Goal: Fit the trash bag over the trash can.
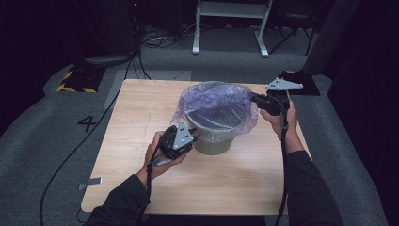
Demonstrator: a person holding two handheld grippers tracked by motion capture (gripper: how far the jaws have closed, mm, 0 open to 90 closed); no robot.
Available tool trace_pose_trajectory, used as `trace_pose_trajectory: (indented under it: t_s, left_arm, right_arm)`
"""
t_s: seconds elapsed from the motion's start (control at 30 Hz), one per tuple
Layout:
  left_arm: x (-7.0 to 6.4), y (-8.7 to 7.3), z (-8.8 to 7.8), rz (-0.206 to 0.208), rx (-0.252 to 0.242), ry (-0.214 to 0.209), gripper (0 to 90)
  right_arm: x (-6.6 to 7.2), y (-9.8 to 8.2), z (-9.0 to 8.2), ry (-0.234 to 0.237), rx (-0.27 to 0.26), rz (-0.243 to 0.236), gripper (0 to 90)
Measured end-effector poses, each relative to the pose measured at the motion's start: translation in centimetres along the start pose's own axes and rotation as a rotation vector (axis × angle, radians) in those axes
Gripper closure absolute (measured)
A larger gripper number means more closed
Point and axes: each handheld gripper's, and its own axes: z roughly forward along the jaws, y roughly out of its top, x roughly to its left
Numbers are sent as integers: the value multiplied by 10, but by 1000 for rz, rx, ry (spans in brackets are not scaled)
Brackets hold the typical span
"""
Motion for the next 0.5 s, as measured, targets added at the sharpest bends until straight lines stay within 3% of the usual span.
trace_pose_trajectory:
  t_s: [0.07, 0.23, 0.37, 0.5]
  left_arm:
    - [3, -1, 1, 2, -2, 2, 895]
    - [11, -9, 5, -7, 10, -76, 900]
    - [5, -22, 12, 39, 66, -124, 900]
    - [0, -32, 18, 59, 114, -154, 900]
  right_arm:
    - [0, -1, -1, -1, -1, -2, 900]
    - [-4, -3, -1, -4, -7, 24, 883]
    - [-8, -7, 1, -15, 10, 48, 883]
    - [-14, -13, 3, -14, 19, 83, 883]
